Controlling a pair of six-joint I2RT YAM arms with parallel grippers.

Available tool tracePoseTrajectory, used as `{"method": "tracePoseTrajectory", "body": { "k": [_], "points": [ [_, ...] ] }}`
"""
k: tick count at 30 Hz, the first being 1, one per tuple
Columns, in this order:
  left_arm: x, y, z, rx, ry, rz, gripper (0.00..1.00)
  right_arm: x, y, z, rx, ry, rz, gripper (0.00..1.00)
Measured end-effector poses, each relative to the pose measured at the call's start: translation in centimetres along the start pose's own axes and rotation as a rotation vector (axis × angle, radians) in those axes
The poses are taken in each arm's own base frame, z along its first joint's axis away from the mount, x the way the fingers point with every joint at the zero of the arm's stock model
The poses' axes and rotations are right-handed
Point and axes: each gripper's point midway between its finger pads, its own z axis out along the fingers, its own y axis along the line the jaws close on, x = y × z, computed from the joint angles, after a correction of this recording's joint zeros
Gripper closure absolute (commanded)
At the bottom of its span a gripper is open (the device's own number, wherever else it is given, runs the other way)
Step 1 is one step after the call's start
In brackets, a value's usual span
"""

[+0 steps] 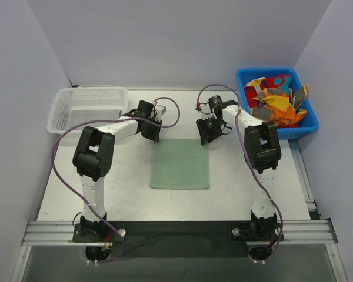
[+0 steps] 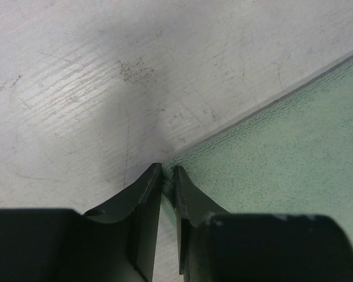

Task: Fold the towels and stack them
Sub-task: Fold the towel

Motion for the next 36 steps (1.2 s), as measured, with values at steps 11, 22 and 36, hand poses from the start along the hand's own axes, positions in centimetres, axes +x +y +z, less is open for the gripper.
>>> {"method": "tracePoseTrajectory", "body": {
  "k": [11,22,36],
  "points": [
    [0.1,0.0,0.0,0.000,0.005,0.003,0.75,-0.2,0.1,0.1,0.003,0.033,-0.035,0.58],
    [0.1,0.1,0.0,0.000,0.006,0.009,0.76,-1.0,-0.5,0.2,0.004,0.045,-0.029,0.60],
    [0.3,0.2,-0.1,-0.001,0.012,0.013,0.92,-1.4,-0.4,0.7,0.007,0.086,-0.086,0.98]
  ]
}}
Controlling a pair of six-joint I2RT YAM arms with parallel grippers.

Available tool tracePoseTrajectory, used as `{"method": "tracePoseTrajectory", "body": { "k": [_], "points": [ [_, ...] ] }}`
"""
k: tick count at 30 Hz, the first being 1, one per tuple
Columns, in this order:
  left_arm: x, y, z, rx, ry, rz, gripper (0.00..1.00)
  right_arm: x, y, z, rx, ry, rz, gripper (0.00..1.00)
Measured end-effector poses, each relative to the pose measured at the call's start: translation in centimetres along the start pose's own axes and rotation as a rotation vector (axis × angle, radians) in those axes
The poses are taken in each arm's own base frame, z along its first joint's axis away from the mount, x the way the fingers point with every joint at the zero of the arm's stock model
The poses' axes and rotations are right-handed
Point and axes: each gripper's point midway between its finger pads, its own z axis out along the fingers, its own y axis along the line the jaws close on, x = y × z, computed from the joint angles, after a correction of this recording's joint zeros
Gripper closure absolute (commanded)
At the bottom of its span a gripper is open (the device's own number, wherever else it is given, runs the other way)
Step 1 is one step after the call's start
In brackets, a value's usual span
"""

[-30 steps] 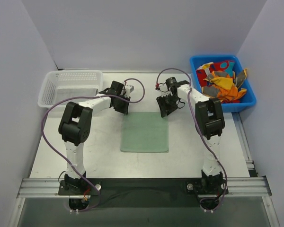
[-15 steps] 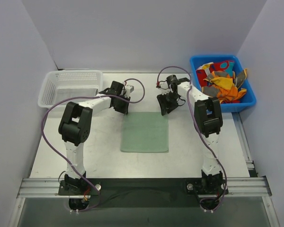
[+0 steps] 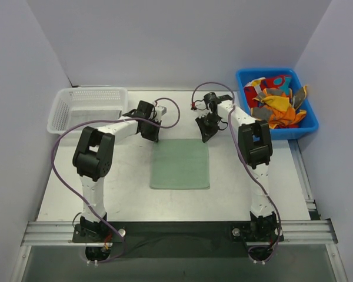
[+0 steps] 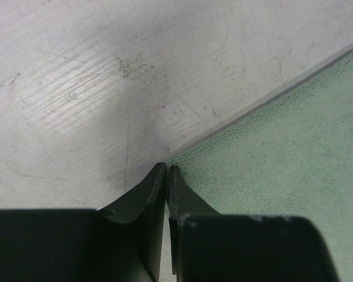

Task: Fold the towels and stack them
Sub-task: Fold the towel

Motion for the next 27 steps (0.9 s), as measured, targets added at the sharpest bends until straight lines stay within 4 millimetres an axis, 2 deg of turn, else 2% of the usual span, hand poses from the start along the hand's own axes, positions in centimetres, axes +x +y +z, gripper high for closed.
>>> {"method": "tracePoseTrajectory", "body": {
  "k": [4,14,20,27],
  "points": [
    [0.0,0.1,0.0,0.001,0.000,-0.002,1.00,0.0,0.1,0.0,-0.001,0.002,-0.023,1.00],
    [0.3,0.5,-0.5,0.006,0.014,-0.019,1.00,-0.2,-0.4,-0.5,0.042,-0.018,-0.053,1.00],
    [-0.4,0.5,-2.0,0.003,-0.015,-0.018,1.00,-1.5,-0.3,-3.3,0.098,-0.113,-0.081,1.00],
    [-1.5,-0.5,-5.4,0.020,-0.131,0.006,1.00,-2.1,0.4,-7.0,0.153,-0.245,-0.096,1.00]
  ]
}}
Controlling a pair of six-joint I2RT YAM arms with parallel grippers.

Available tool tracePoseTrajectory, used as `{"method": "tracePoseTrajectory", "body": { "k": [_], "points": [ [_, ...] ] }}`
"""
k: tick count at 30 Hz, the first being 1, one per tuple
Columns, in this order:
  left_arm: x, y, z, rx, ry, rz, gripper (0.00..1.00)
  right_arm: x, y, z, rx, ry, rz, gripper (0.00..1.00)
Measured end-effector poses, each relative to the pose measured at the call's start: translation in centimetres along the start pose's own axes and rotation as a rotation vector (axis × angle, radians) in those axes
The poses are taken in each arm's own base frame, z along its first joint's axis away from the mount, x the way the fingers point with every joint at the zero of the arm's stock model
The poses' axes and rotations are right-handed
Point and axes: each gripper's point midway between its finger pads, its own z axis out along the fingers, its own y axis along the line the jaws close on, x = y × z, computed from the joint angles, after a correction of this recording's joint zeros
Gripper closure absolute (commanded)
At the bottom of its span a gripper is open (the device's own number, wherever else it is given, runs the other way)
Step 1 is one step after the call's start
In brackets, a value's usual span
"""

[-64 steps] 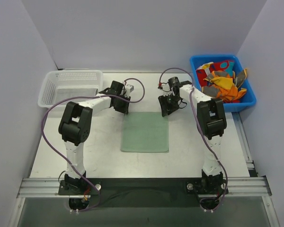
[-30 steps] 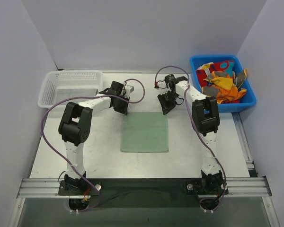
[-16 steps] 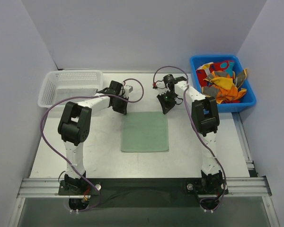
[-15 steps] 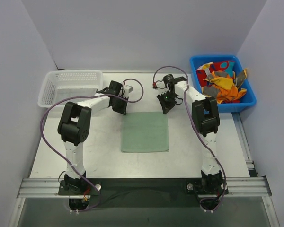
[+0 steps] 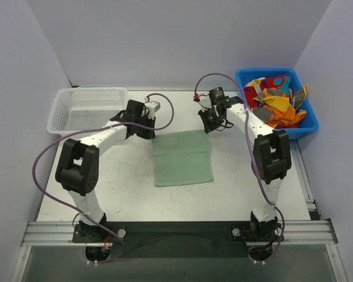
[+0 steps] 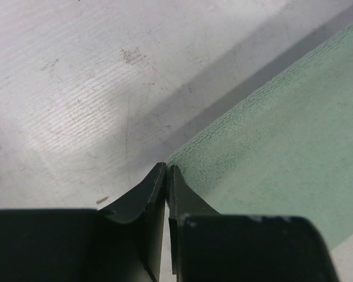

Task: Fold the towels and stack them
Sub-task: Fold the towel

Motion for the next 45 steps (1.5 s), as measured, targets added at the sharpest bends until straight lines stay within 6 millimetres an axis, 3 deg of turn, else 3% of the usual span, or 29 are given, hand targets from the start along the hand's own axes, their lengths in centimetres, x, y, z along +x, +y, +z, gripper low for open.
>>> {"method": "tracePoseTrajectory", "body": {
  "k": [9,16,24,33,37,45],
  "points": [
    [0.0,-2.1,-3.9,0.055,-0.135,-0.017,1.00,1.8,1.3,-1.9,0.031,-0.040,0.008,1.00],
    [3.5,-3.7,-4.5,0.087,-0.117,-0.056,1.00,4.2,3.1,-3.1,0.041,-0.041,0.018,1.00],
    [7.3,-7.0,-6.2,0.112,-0.101,-0.083,1.00,7.7,4.7,-4.2,0.066,-0.032,0.058,1.00],
    [8.3,-8.0,-8.8,0.130,-0.153,-0.170,1.00,10.0,6.4,-5.6,0.047,-0.057,0.161,1.00],
    [9.2,-8.0,-8.9,0.131,-0.142,-0.206,1.00,11.1,7.4,-5.7,0.017,-0.048,0.221,1.00],
    [14.7,-9.0,-7.5,0.146,-0.001,-0.294,1.00,15.2,9.4,-3.7,-0.044,0.067,0.332,1.00]
  ]
}}
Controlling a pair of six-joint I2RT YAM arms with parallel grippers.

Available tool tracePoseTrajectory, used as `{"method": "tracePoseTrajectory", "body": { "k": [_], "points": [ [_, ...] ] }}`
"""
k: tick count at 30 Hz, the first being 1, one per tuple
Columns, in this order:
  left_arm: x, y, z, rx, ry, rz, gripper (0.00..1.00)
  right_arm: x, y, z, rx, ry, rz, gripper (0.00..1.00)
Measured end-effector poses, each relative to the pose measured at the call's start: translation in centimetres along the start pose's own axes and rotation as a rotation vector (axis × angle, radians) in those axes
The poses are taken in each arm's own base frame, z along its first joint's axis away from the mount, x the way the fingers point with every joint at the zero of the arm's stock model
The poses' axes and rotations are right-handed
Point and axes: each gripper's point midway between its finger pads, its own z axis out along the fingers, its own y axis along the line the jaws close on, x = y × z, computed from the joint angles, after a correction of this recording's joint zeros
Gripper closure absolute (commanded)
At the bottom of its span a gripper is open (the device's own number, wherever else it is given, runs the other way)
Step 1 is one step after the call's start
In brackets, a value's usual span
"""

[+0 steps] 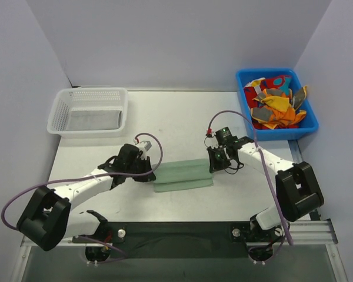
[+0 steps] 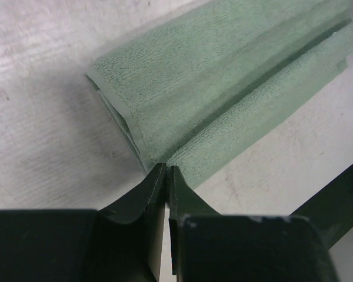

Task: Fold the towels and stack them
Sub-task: Fold the towel

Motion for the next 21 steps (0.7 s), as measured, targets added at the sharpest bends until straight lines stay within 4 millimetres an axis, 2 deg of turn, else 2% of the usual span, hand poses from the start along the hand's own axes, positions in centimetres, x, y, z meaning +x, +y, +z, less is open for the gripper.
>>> {"method": "tracePoseTrajectory", "body": {
  "k": [6,9,17,21],
  "points": [
    [2.2,1.0,0.9,-0.034,0.071,-0.072,1.00,2.4,0.1,2.5,-0.022,0.126,0.062,1.00],
    [3.1,1.5,1.5,-0.055,0.107,-0.100,1.00,2.4,0.4,2.9,-0.039,0.144,0.089,1.00],
    [2.2,1.2,2.6,-0.058,0.133,-0.111,1.00,2.3,0.5,3.0,-0.048,0.173,0.131,1.00],
    [0.5,1.9,3.0,-0.099,0.131,-0.106,1.00,1.9,0.5,3.1,-0.042,0.177,0.136,1.00]
  ]
}}
